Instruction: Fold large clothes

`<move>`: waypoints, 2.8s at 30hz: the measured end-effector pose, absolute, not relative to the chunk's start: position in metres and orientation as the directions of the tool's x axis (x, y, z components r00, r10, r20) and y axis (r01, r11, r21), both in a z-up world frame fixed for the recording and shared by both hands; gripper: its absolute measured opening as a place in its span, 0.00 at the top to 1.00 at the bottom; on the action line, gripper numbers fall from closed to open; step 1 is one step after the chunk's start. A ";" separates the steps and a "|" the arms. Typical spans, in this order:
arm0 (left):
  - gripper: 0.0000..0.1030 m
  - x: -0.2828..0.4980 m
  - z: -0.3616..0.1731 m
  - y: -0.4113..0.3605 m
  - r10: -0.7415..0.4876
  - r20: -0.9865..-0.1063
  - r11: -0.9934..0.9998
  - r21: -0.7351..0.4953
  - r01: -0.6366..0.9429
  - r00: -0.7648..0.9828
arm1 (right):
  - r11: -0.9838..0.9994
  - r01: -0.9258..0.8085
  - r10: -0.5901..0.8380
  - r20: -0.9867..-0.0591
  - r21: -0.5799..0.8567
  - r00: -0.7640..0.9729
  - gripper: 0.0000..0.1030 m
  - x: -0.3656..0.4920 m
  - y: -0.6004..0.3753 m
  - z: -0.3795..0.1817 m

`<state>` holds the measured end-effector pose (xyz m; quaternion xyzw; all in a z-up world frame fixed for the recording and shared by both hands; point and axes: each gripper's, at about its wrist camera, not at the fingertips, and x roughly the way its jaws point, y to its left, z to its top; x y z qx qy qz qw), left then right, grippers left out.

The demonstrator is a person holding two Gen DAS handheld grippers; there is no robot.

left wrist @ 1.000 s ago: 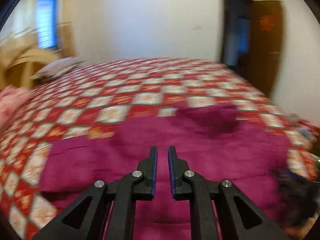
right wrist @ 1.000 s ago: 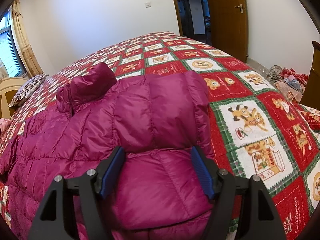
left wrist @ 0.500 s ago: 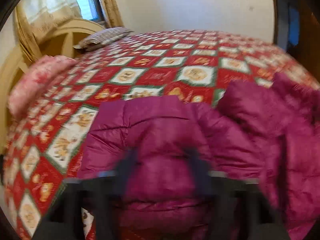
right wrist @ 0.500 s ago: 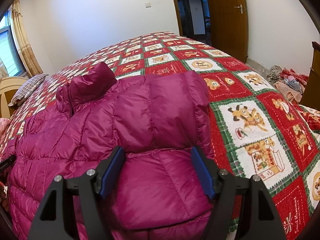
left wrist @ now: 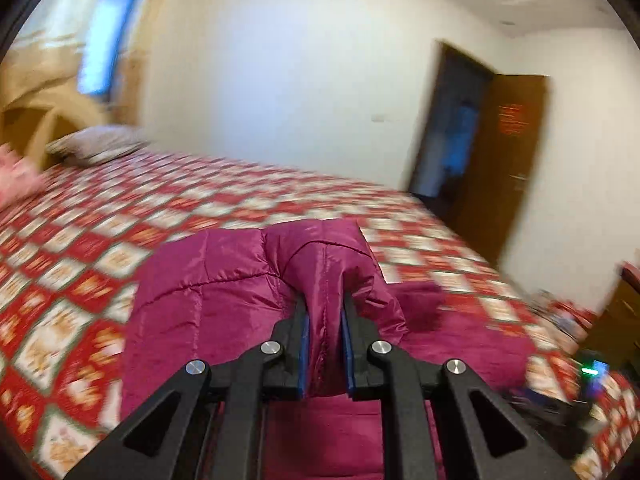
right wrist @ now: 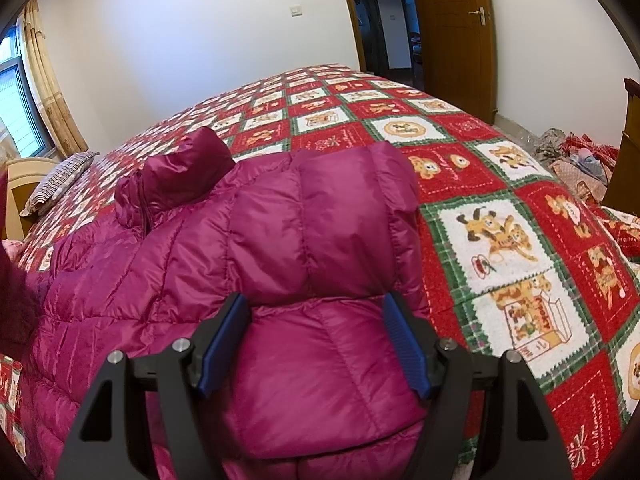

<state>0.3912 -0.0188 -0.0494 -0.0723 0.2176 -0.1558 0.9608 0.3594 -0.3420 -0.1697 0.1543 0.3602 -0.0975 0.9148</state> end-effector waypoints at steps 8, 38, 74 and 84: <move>0.87 0.375 -0.076 -0.131 -0.502 -0.456 0.860 -0.175 0.479 0.735 | 0.928 0.289 -0.053 -0.682 0.237 0.730 0.29 0.358 -0.345 -0.170; 0.28 0.432 -0.103 0.032 -0.074 -0.620 0.995 -0.097 0.017 0.781 | 0.976 0.084 0.043 -0.560 0.200 0.827 0.34 0.340 -0.264 -0.085; 0.10 0.465 -0.097 0.074 0.017 -0.668 0.988 -0.102 -0.115 0.744 | 0.998 0.059 -0.027 -0.668 0.025 0.744 0.48 0.347 -0.238 -0.106; 0.10 0.496 -0.183 0.018 0.161 -0.755 0.987 0.106 -0.123 0.636 | 0.999 0.012 0.021 -0.736 0.040 0.676 0.45 0.375 -0.233 -0.168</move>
